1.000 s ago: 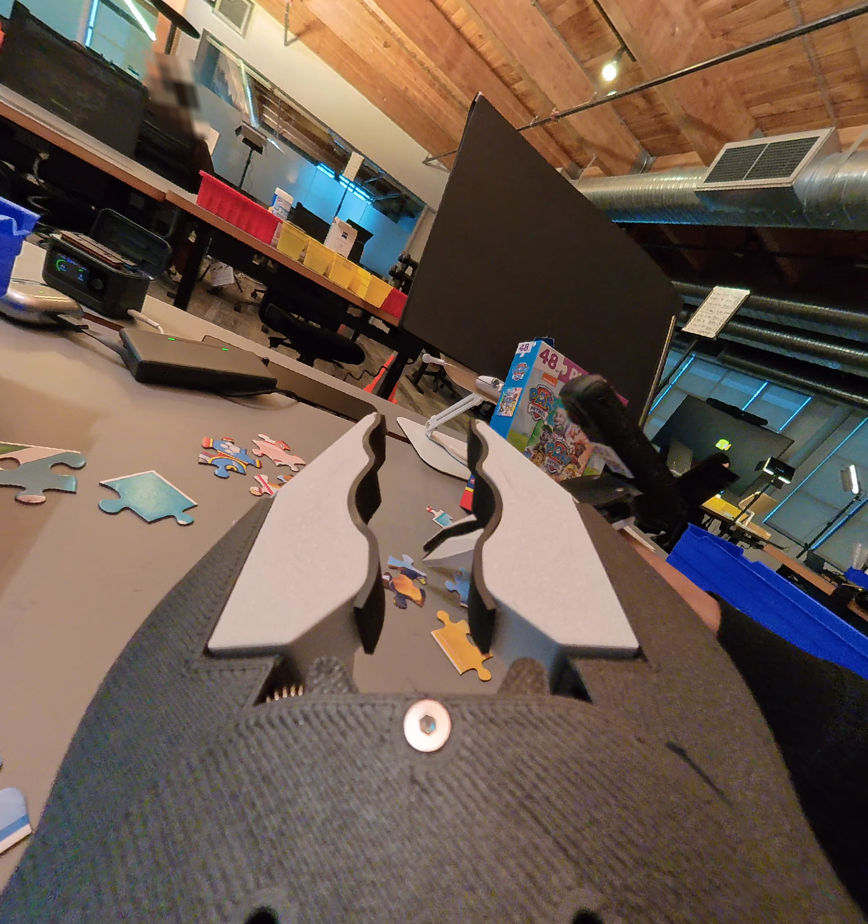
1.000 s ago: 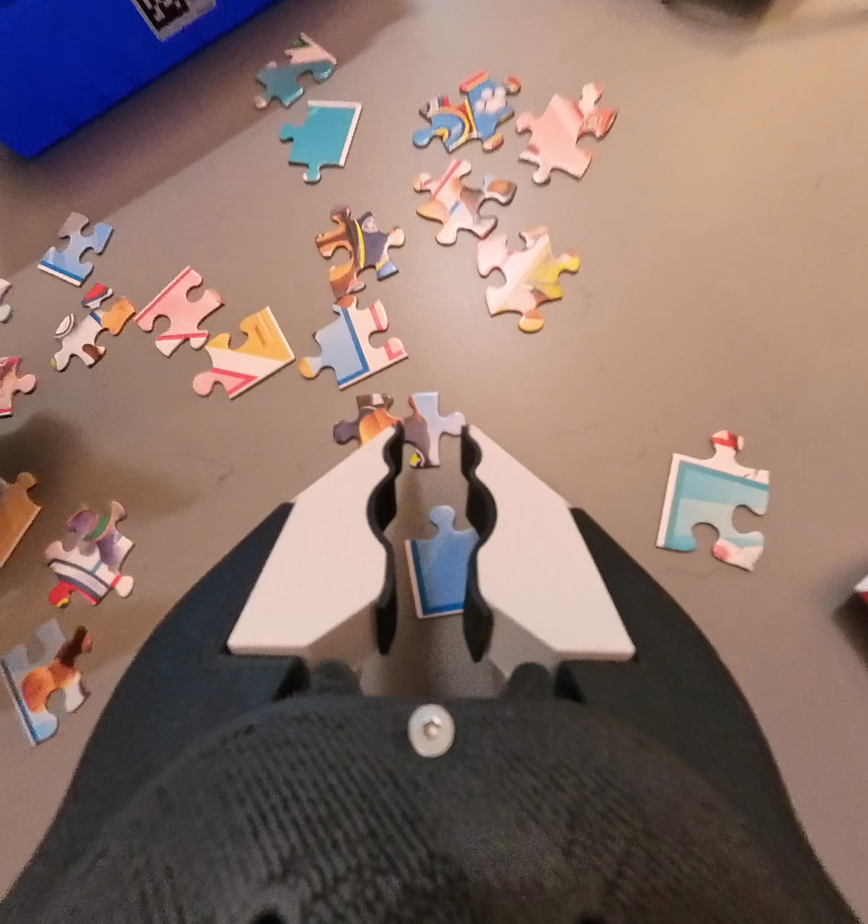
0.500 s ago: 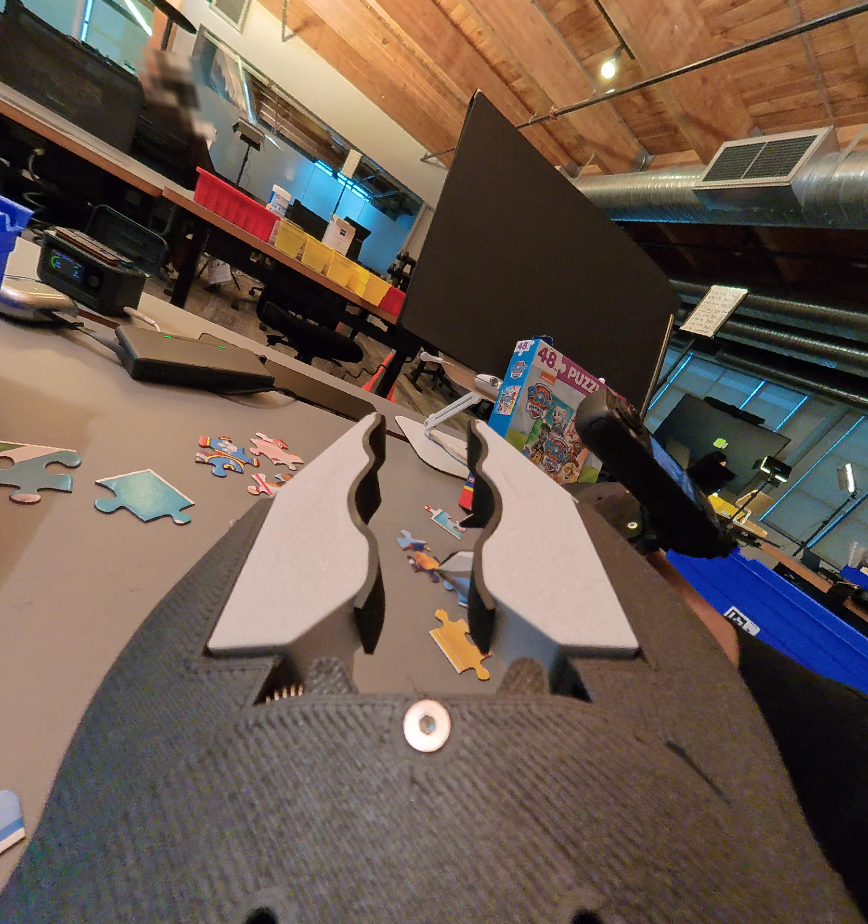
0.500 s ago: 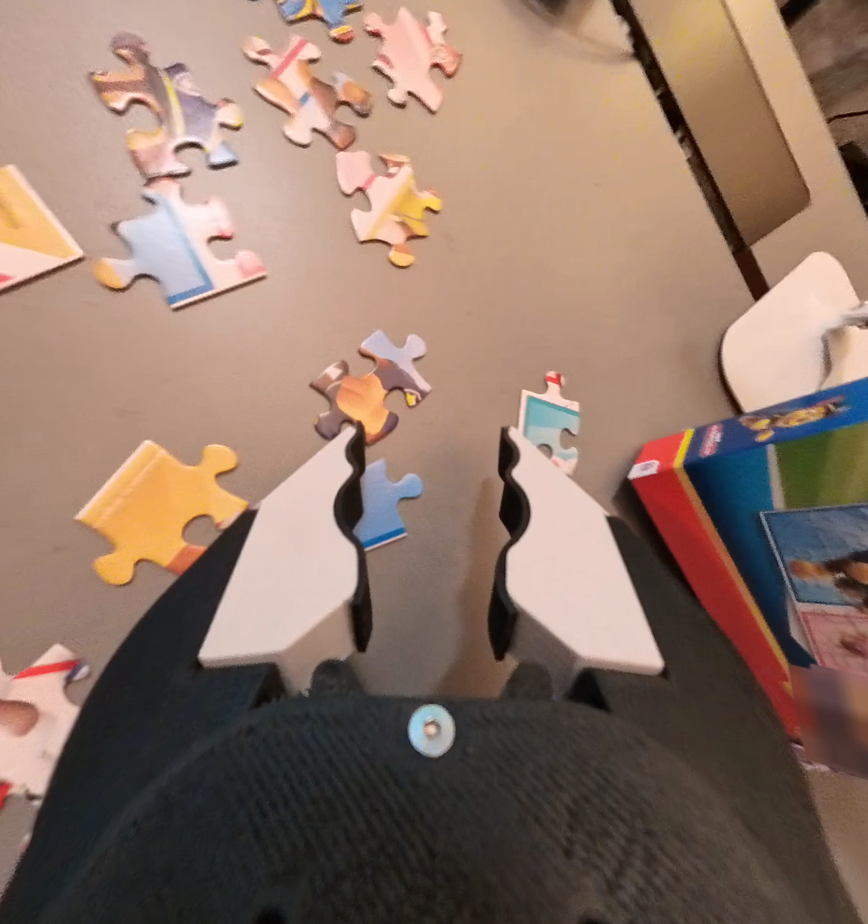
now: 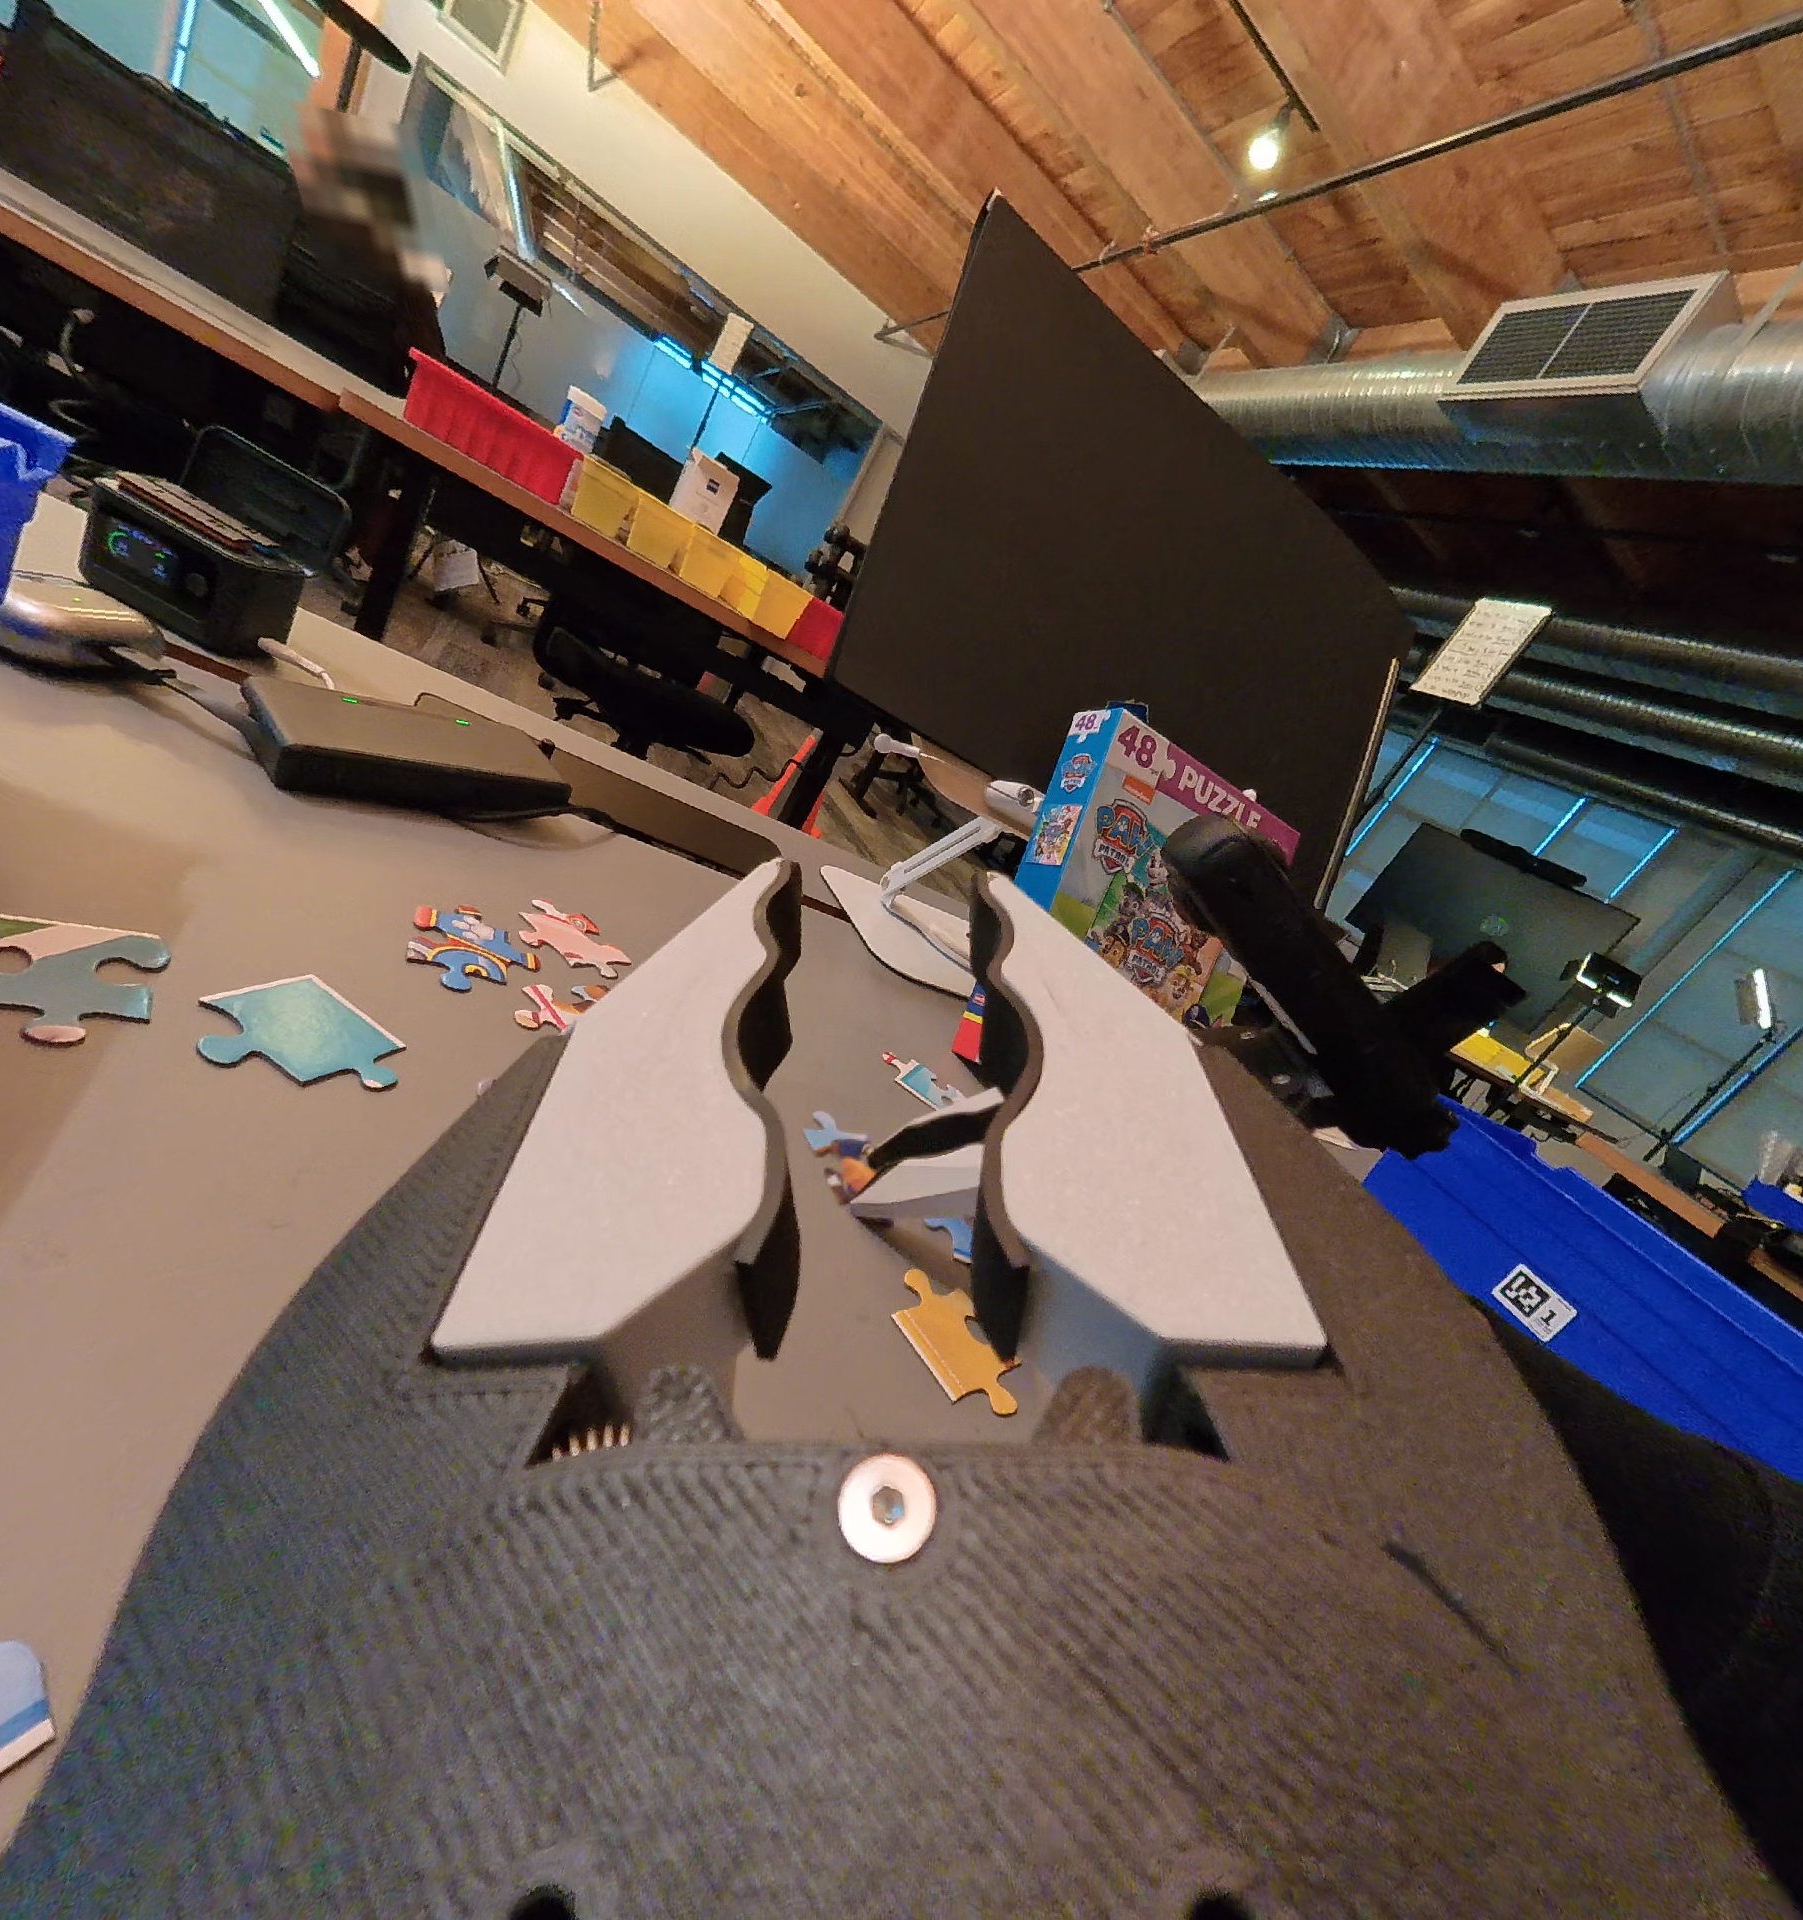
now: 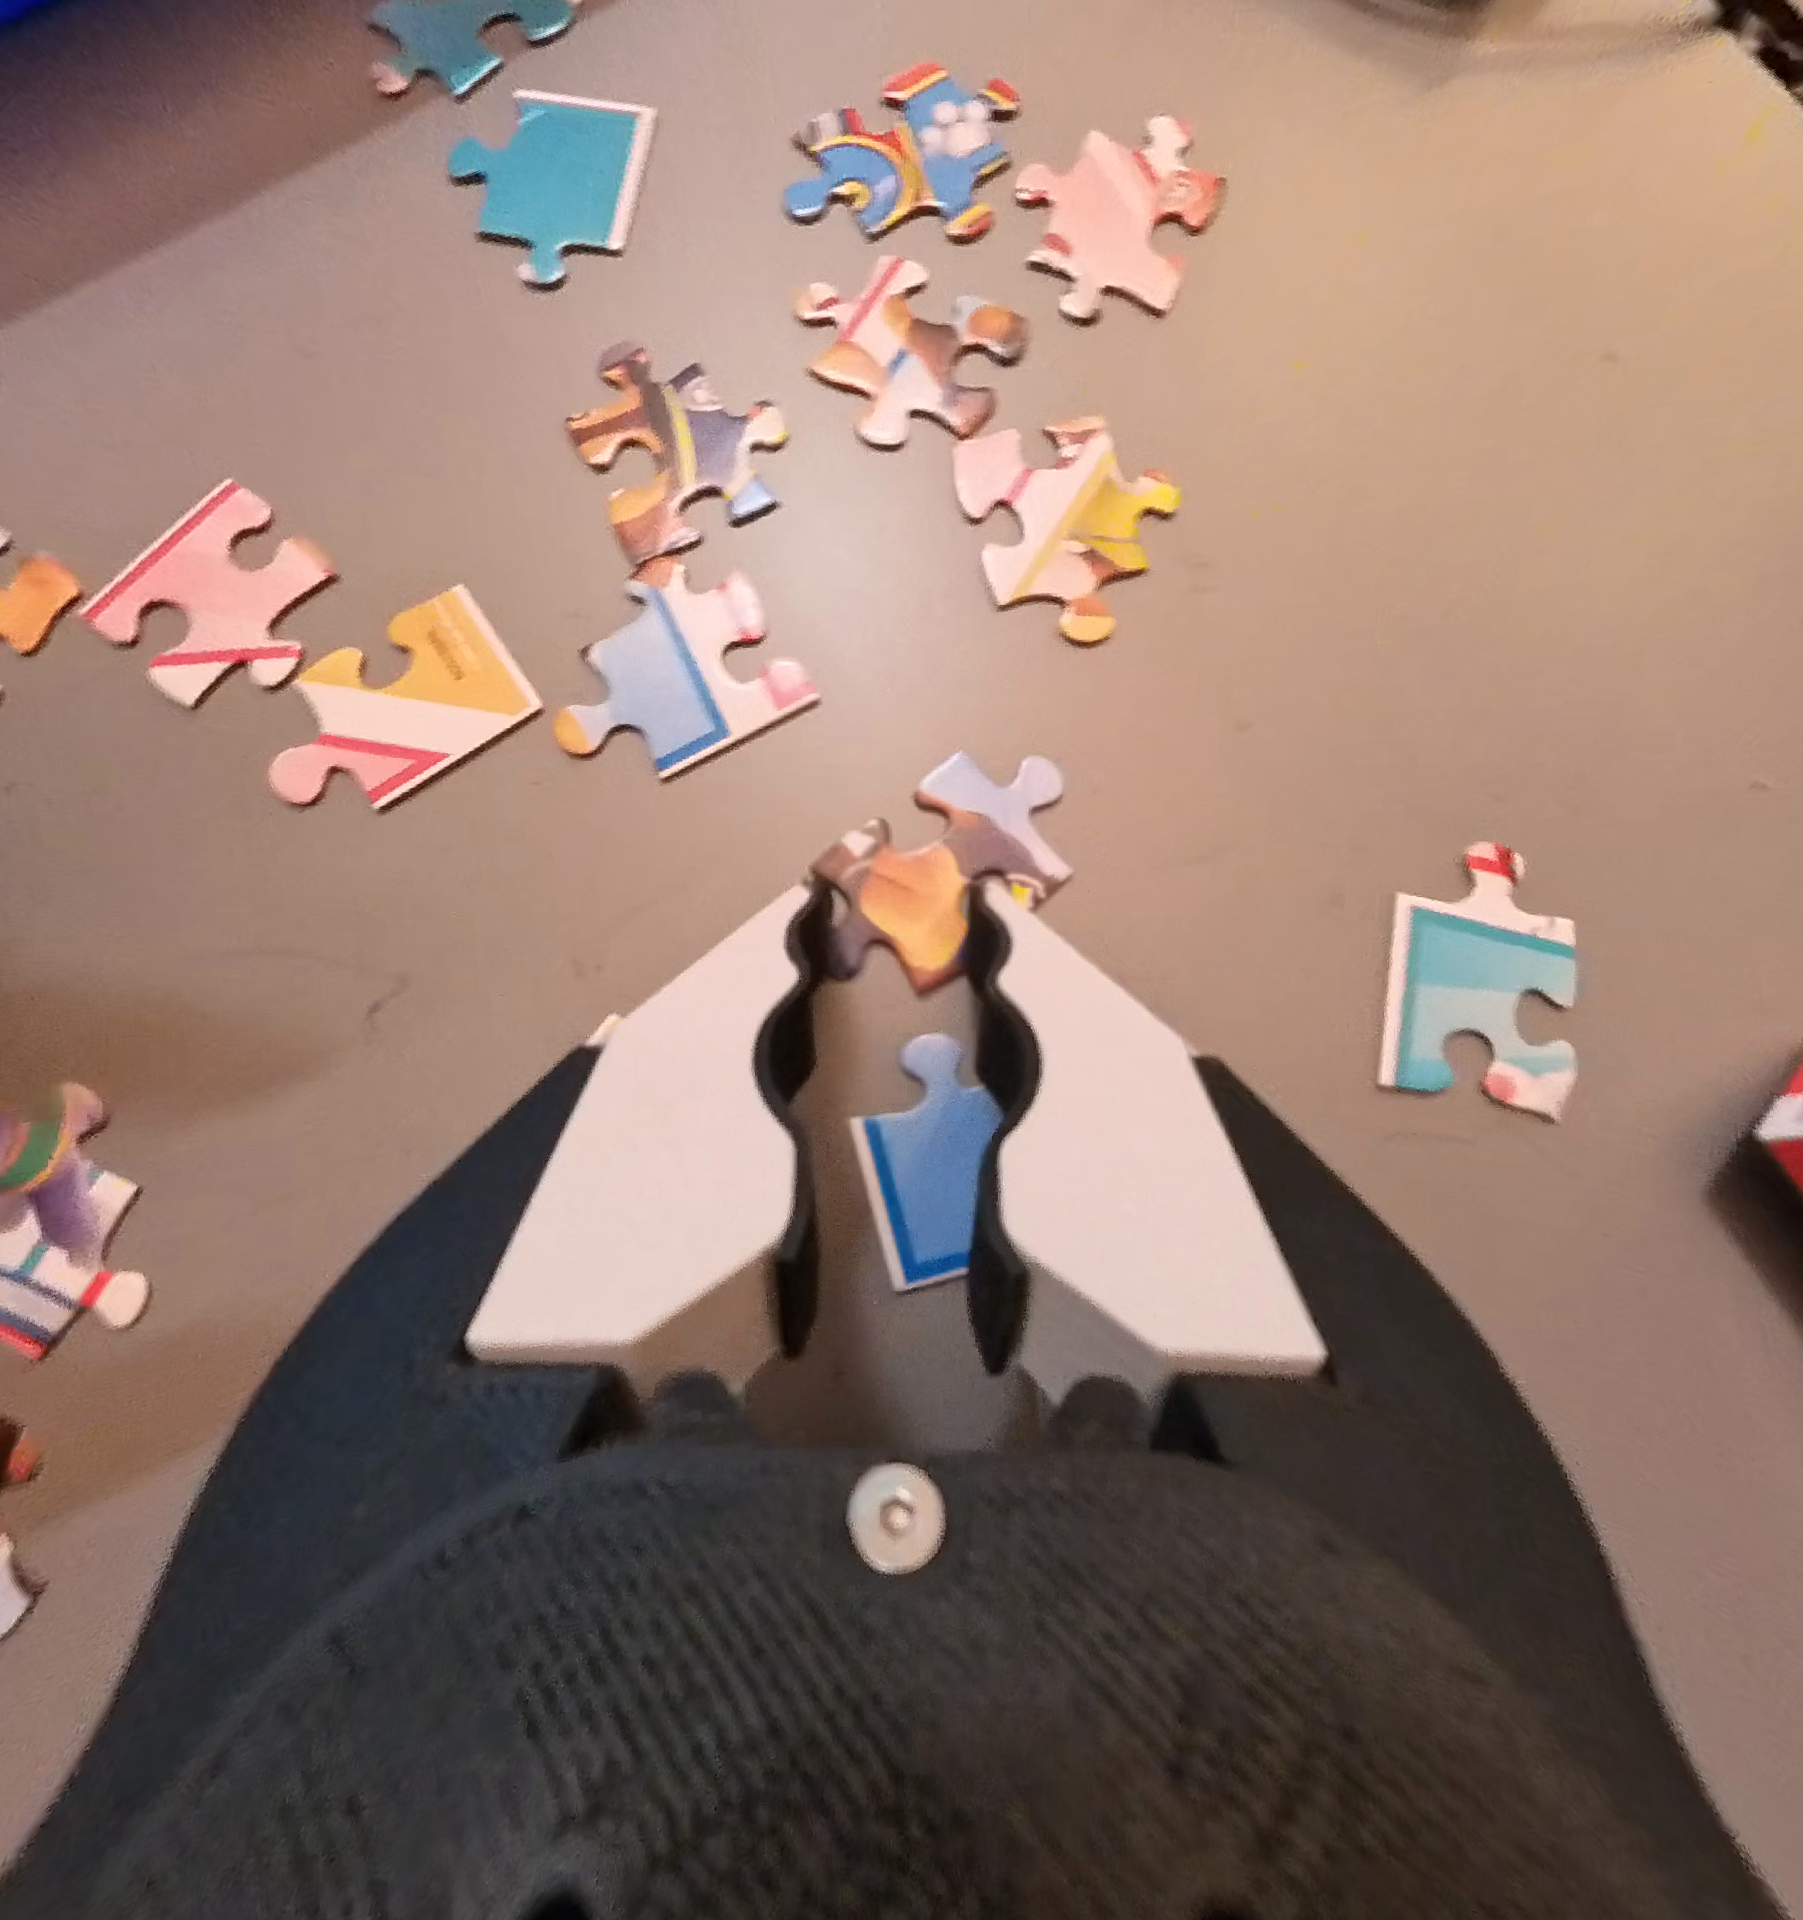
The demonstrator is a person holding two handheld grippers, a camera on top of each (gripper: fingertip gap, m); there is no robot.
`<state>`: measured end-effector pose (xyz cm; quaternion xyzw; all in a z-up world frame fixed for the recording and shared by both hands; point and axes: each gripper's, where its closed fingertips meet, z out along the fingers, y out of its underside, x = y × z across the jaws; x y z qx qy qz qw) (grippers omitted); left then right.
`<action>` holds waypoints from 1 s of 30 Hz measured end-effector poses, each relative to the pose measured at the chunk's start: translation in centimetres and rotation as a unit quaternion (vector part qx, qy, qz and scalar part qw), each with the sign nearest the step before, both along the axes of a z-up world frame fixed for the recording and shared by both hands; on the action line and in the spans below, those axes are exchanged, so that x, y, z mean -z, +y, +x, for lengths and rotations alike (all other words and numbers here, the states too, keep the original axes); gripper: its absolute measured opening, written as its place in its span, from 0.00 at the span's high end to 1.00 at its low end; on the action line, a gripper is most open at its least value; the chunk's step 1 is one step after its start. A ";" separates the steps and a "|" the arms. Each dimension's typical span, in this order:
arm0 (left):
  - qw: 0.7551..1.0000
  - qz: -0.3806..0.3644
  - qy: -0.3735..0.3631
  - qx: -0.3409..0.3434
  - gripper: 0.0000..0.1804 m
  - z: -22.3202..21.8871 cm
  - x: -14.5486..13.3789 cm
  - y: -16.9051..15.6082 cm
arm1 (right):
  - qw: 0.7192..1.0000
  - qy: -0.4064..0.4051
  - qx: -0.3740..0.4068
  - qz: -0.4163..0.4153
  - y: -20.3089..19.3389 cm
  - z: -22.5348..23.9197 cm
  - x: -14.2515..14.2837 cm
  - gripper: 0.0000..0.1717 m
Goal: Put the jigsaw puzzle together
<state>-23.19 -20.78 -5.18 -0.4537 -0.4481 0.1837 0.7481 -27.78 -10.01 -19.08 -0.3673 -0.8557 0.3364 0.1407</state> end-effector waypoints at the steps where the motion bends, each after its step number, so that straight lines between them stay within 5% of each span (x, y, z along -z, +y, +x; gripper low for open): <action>1: 1.000 0.000 0.000 0.000 0.84 0.0 0.0 0.0 | 1.000 -0.001 -0.011 0.005 -0.2 0.3 0.0 0.89; 13: 1.000 0.000 0.000 0.000 0.84 0.0 0.0 0.0 | 0.998 -0.014 -0.059 -0.011 -0.3 2.0 -0.3 0.89; 30: 1.000 -0.015 0.001 0.009 0.83 0.1 0.1 0.8 | 0.987 0.064 -0.124 -0.076 1.6 12.0 -7.3 0.89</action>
